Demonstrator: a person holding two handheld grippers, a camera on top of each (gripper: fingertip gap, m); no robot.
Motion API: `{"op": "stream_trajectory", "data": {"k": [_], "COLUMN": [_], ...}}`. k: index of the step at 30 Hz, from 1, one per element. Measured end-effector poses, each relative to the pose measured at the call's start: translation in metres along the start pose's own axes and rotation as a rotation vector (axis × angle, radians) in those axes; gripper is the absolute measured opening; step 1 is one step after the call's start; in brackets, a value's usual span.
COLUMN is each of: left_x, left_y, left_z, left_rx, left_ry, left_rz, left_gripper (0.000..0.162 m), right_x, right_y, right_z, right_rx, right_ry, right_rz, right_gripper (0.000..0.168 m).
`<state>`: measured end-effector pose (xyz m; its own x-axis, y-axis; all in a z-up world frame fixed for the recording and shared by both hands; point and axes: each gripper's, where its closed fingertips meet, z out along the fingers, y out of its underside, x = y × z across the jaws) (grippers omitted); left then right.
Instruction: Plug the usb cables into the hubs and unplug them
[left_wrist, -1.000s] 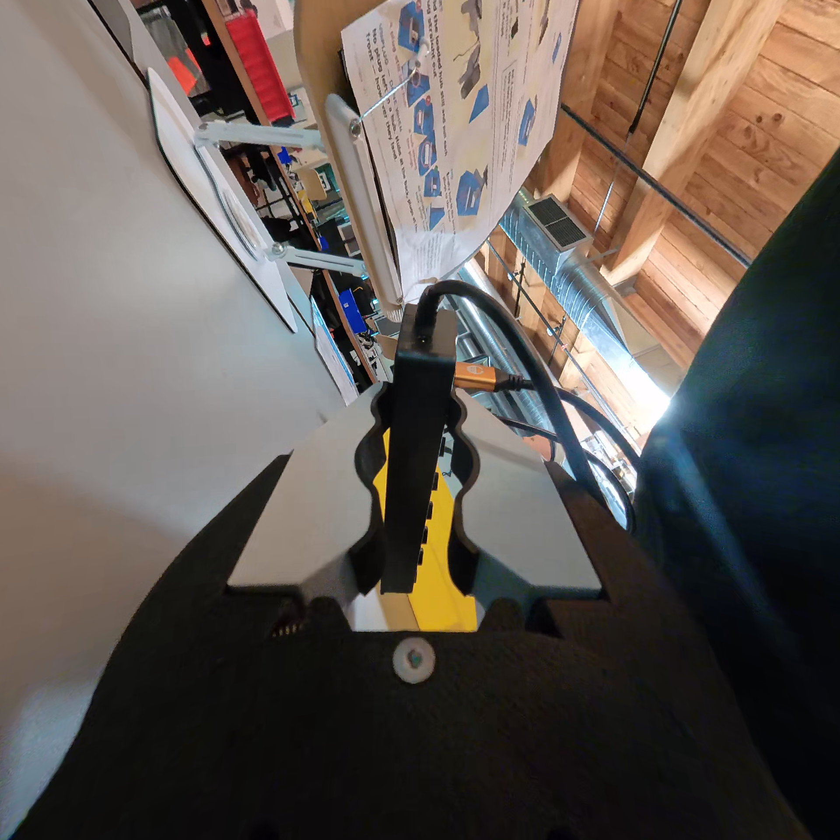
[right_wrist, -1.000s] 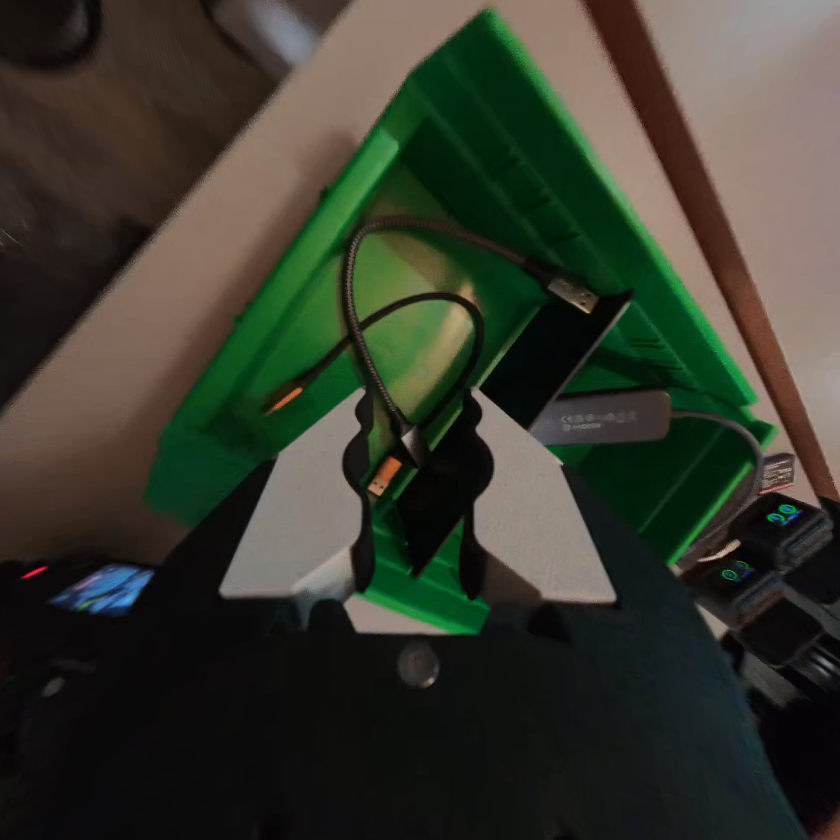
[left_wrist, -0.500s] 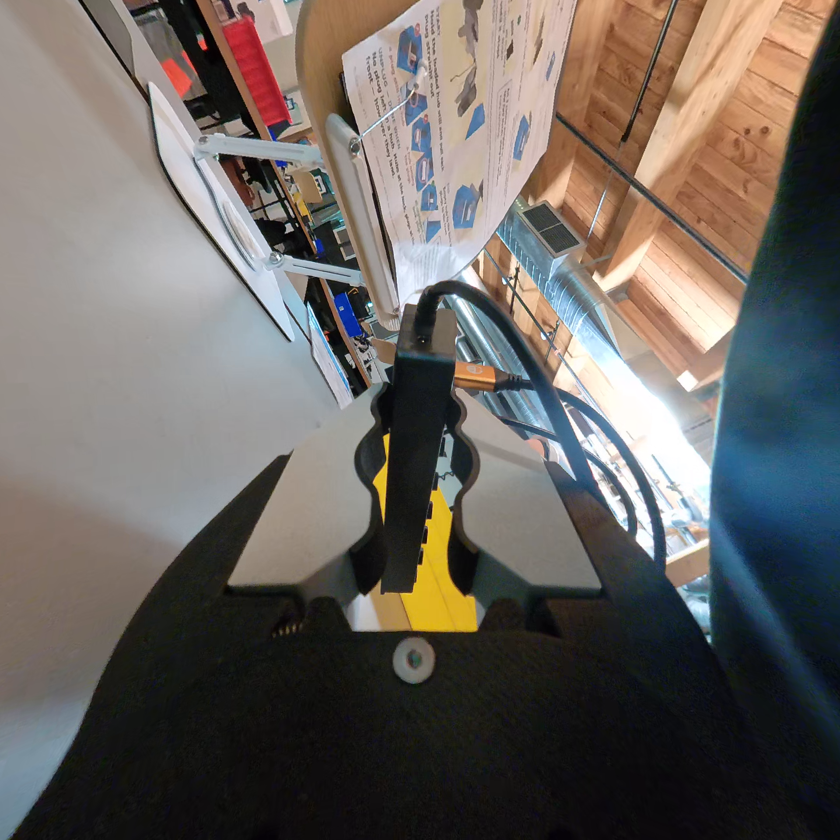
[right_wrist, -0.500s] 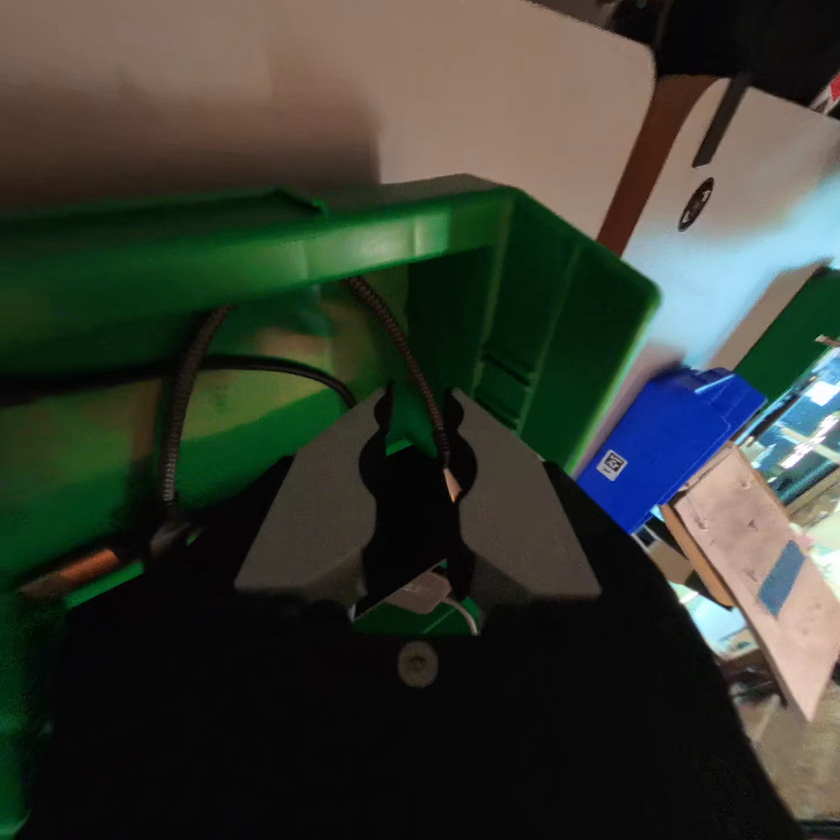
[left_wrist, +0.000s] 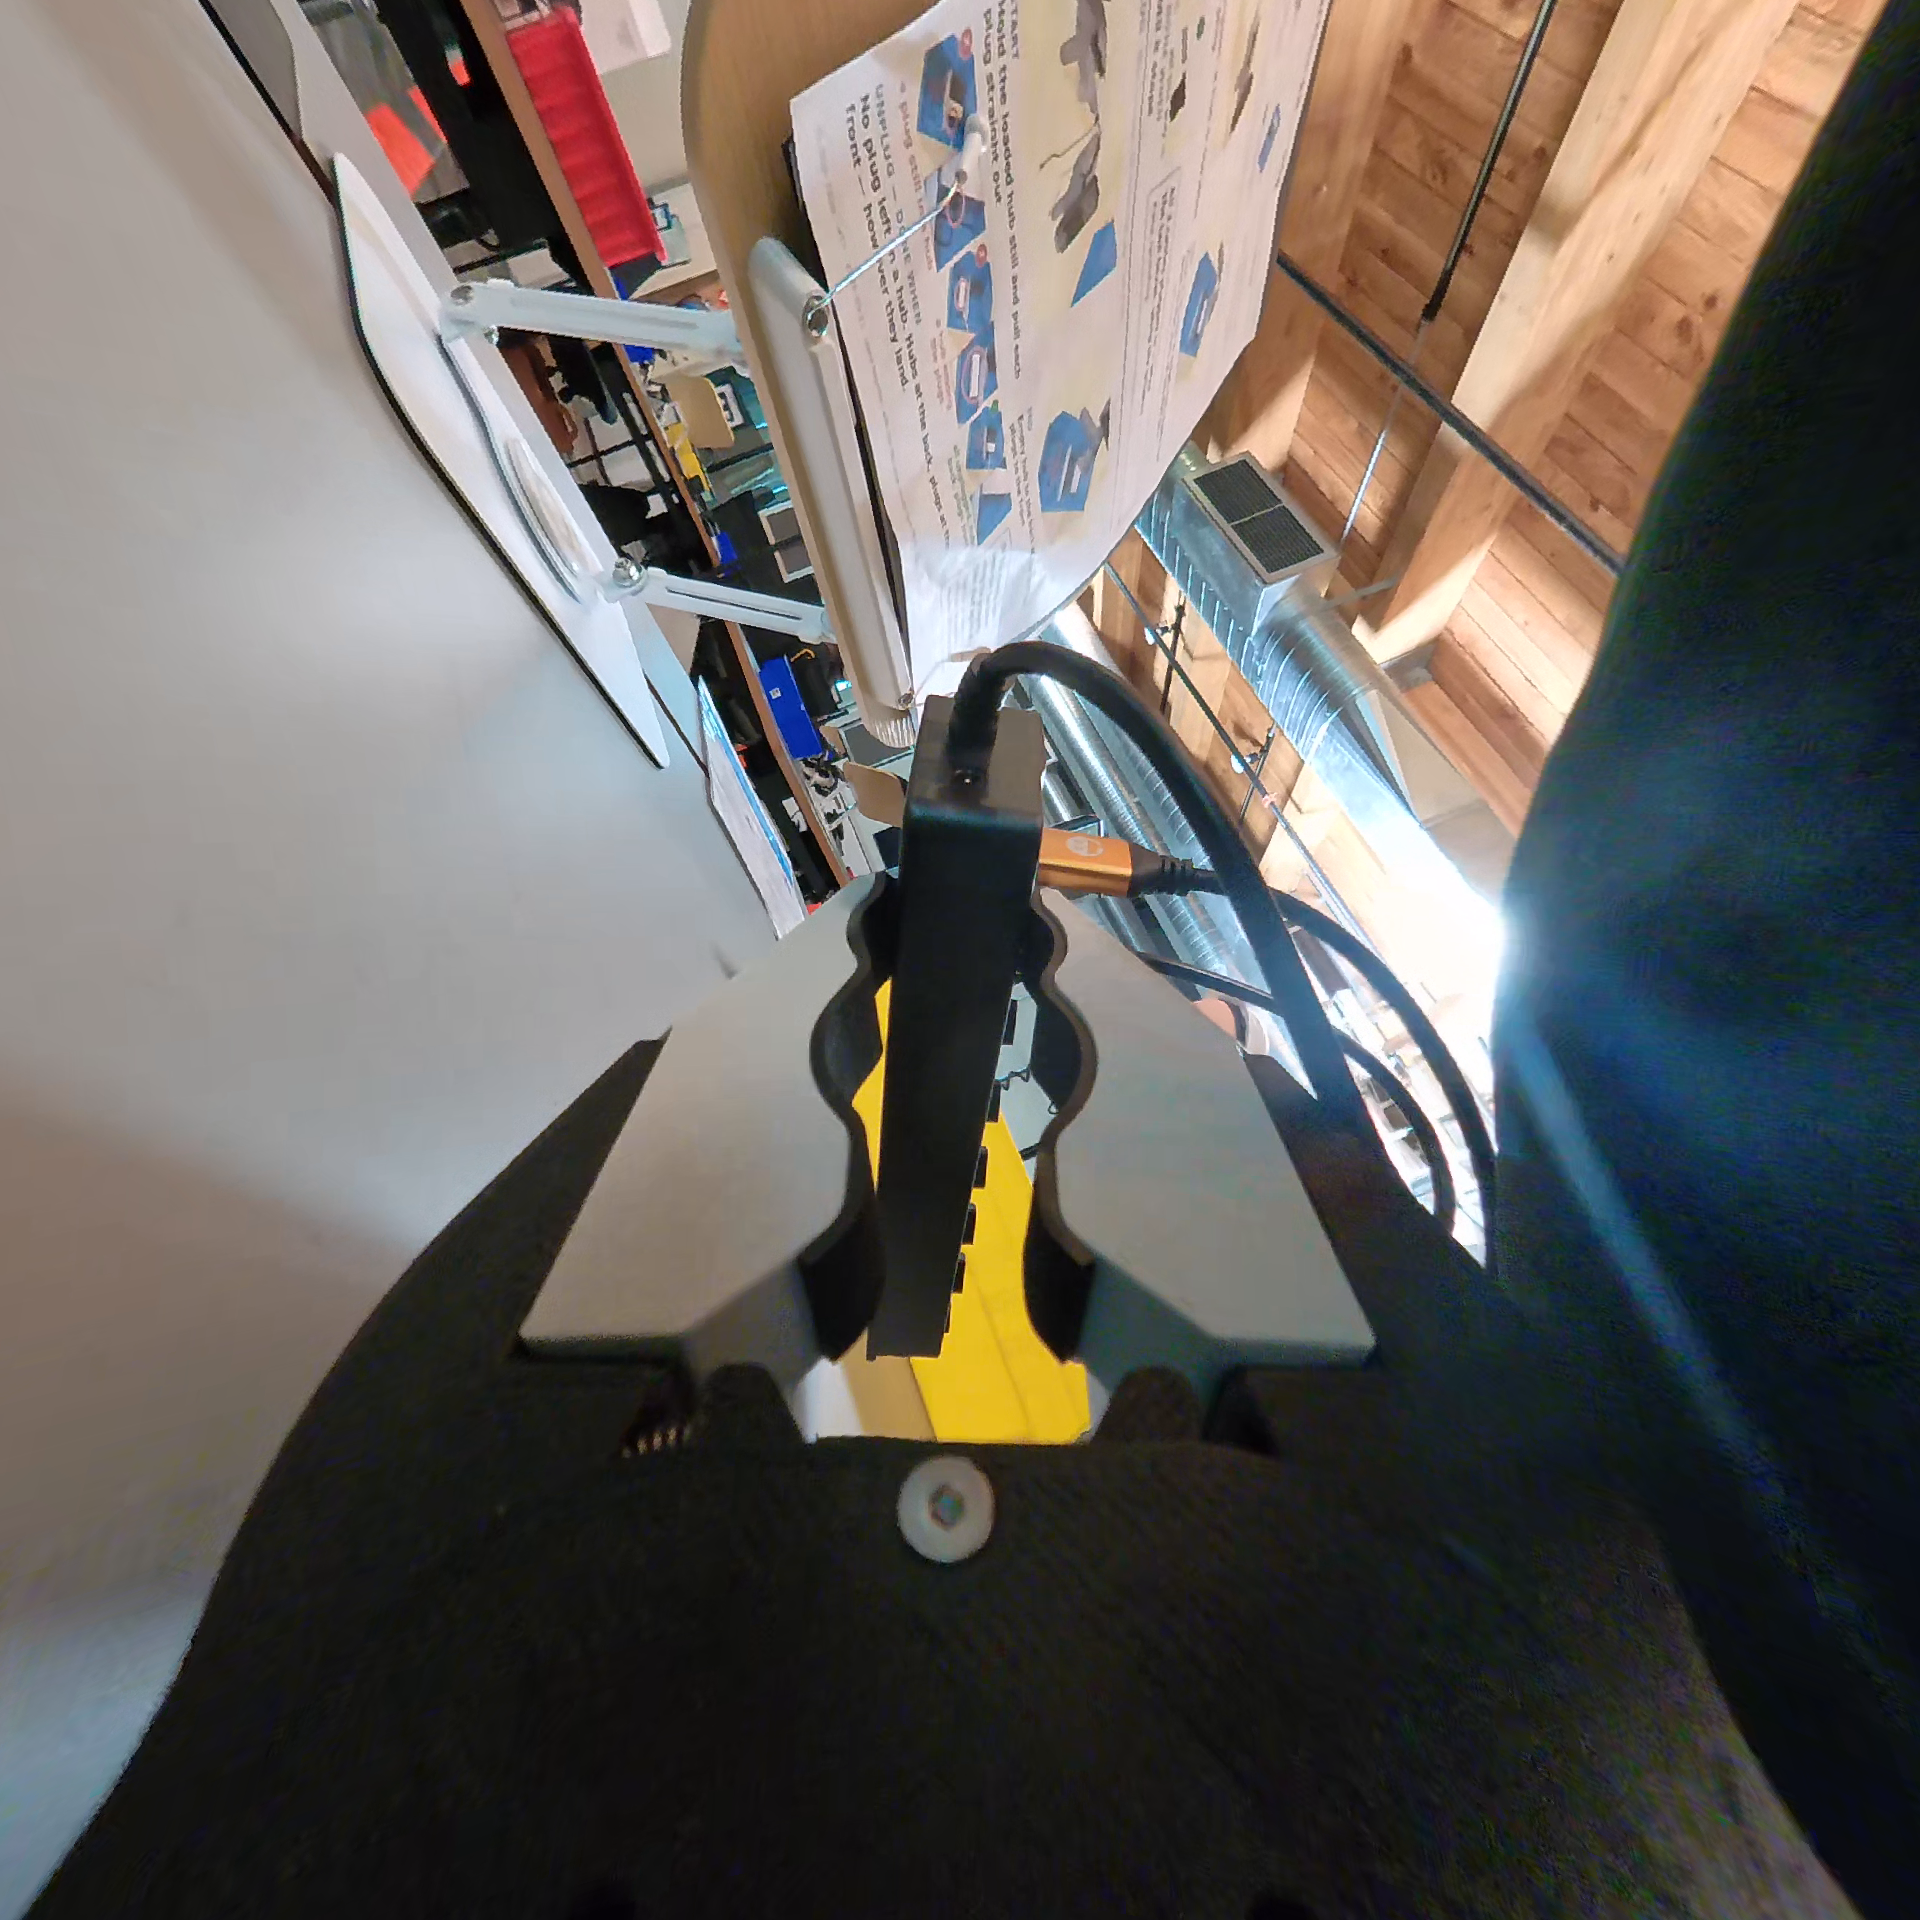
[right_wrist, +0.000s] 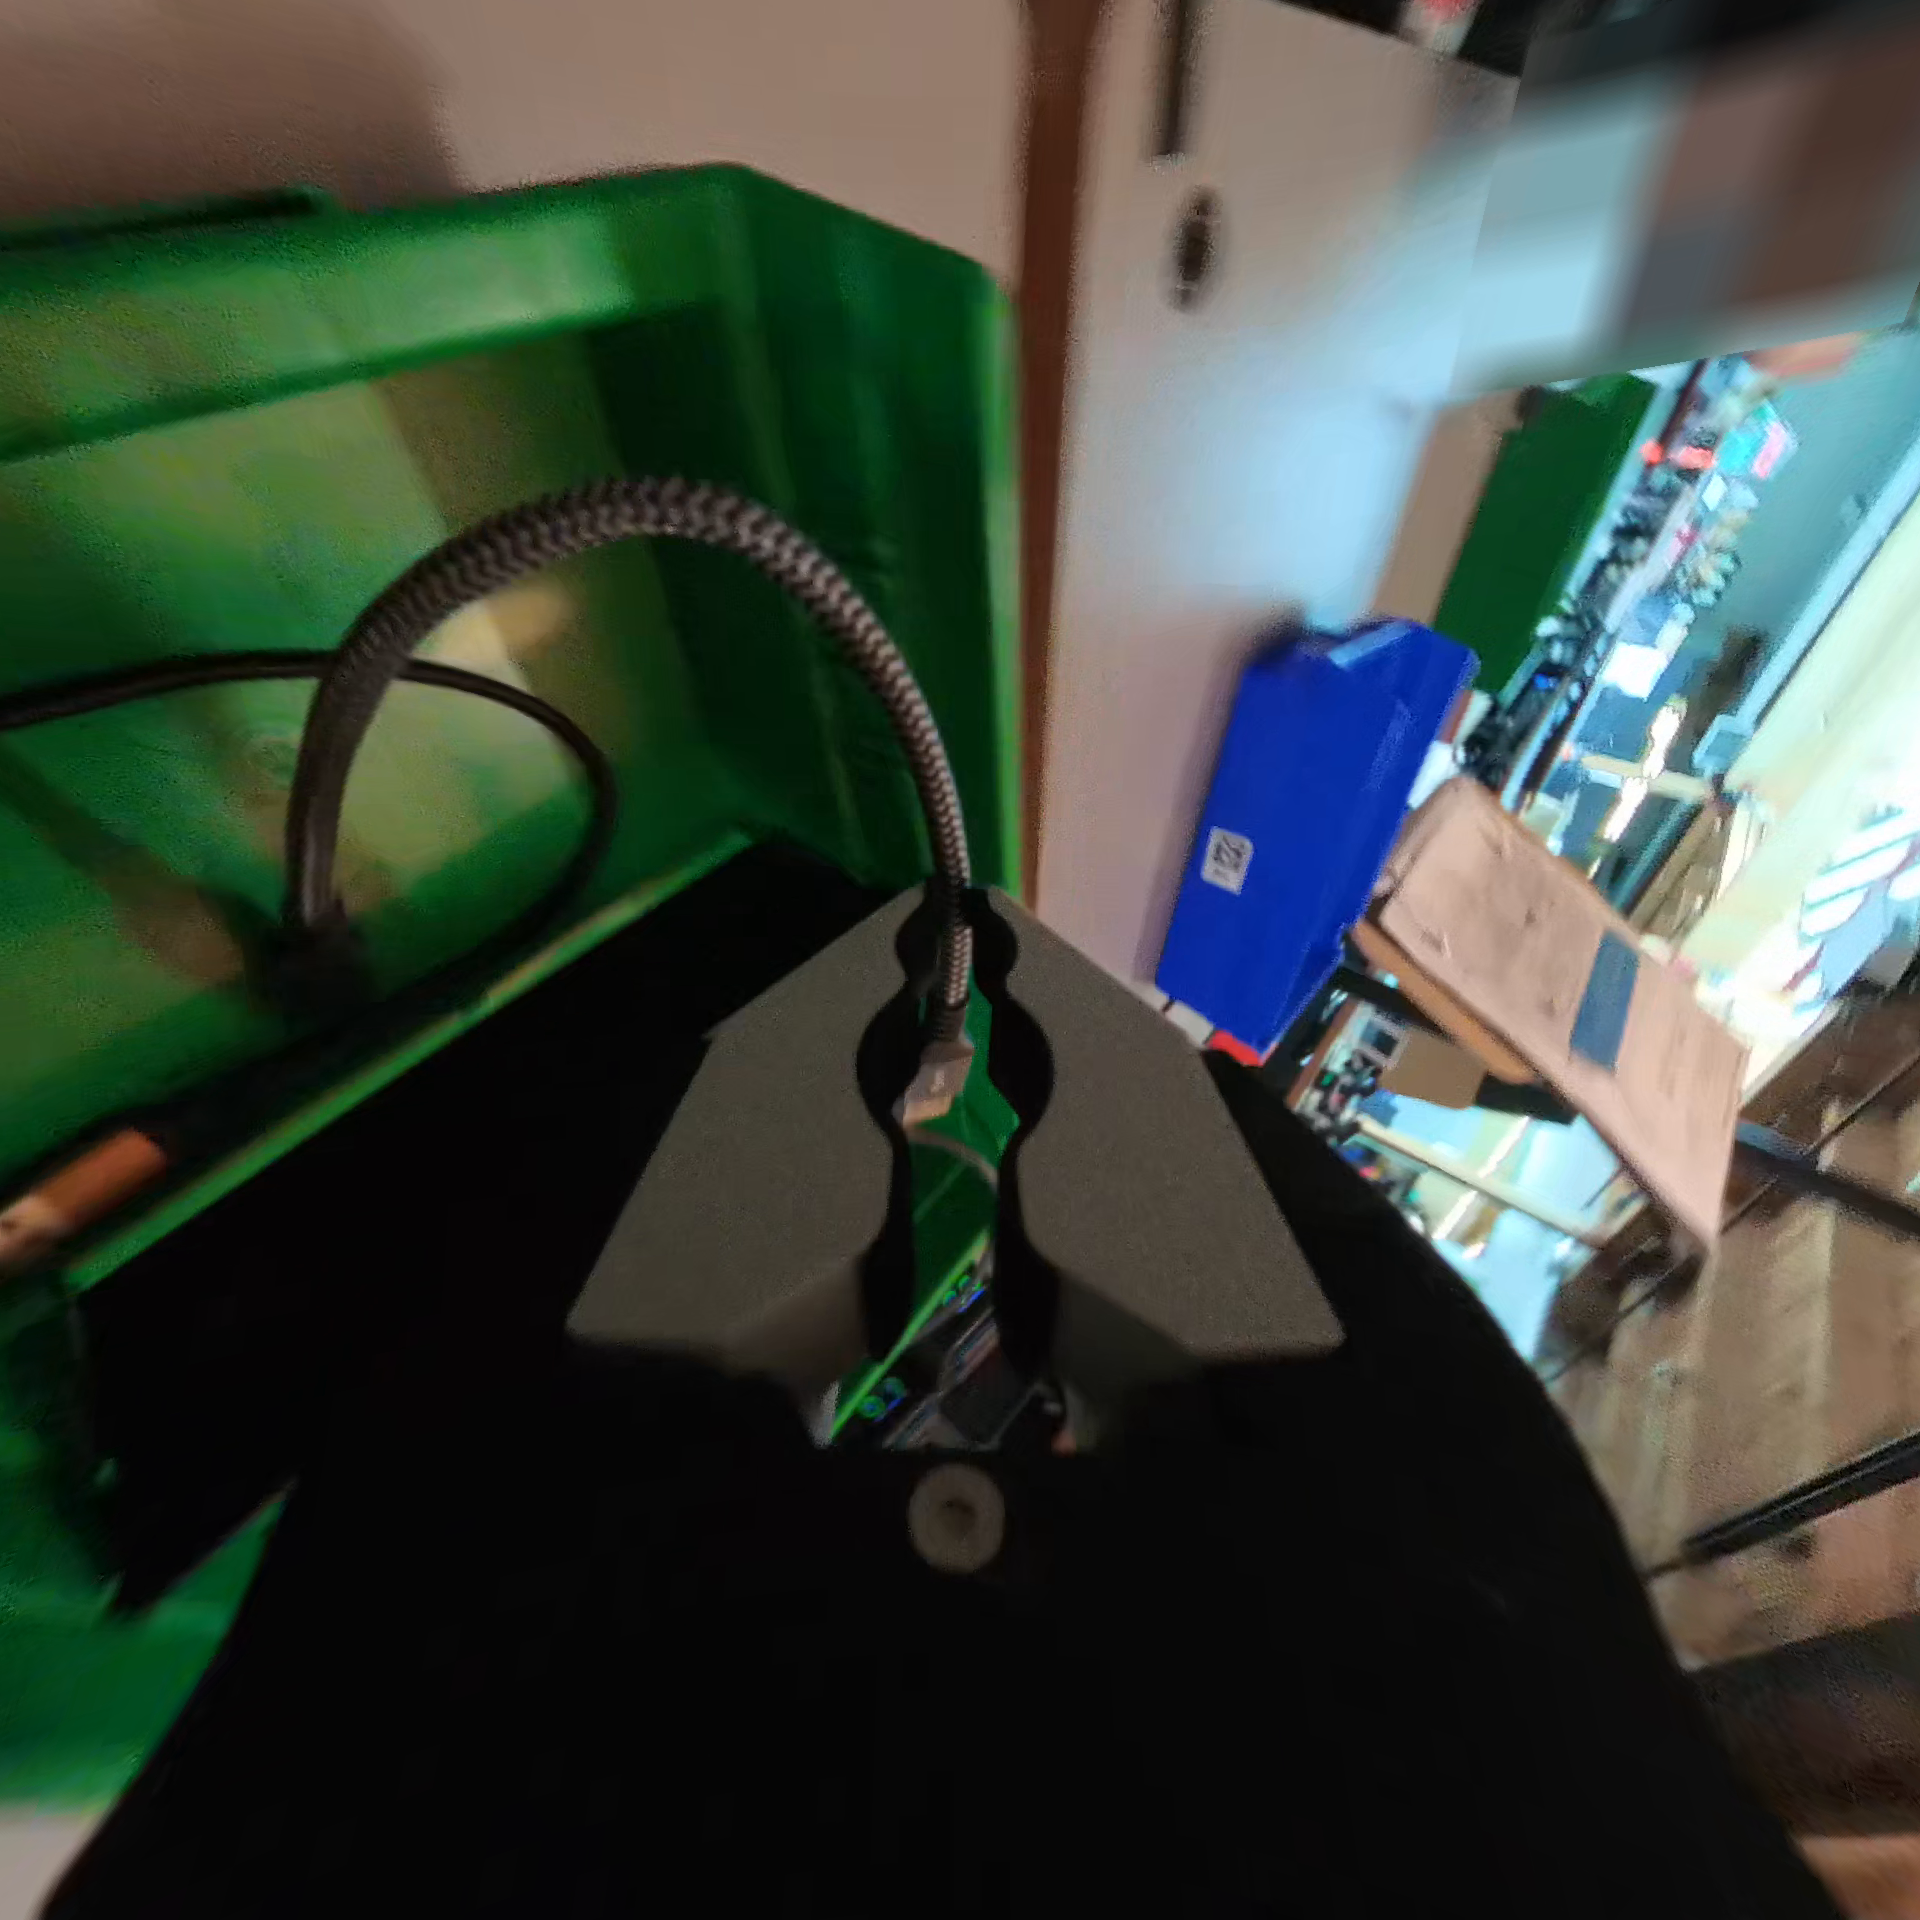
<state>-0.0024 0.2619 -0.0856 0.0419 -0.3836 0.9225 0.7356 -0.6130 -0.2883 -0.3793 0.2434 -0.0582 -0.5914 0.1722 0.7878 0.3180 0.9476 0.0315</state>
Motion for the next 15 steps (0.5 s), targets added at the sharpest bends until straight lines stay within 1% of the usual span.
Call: {"op": "stream_trajectory", "data": {"k": [4,6,8,11,15], "left_x": [-0.001,-0.004,-0.005,-0.003,0.002], "left_y": [0.003,0.006,0.009,0.01,0.014], "left_z": [0.001,0.002,0.003,0.004,0.005], "left_rx": [-0.015,-0.03,-0.041,-0.046,-0.076], "left_ry": [-0.011,-0.029,-0.037,-0.031,-0.009], "left_rz": [0.01,0.016,0.025,0.036,0.027], "left_gripper": [0.021,0.021,0.021,0.021,0.021], "right_x": [0.046,0.059,0.063,0.048,0.0], "right_y": [0.042,0.063,0.082,0.098,0.103], "right_z": [-0.087,-0.135,-0.185,-0.258,-0.347], "right_rx": [0.102,0.159,0.21,0.322,0.522], "right_ry": [0.171,0.27,0.373,0.503,0.608], "right_rz": [0.336,0.503,0.659,0.849,1.08], "right_gripper": [0.004,0.004,0.004,0.005,0.005]}}
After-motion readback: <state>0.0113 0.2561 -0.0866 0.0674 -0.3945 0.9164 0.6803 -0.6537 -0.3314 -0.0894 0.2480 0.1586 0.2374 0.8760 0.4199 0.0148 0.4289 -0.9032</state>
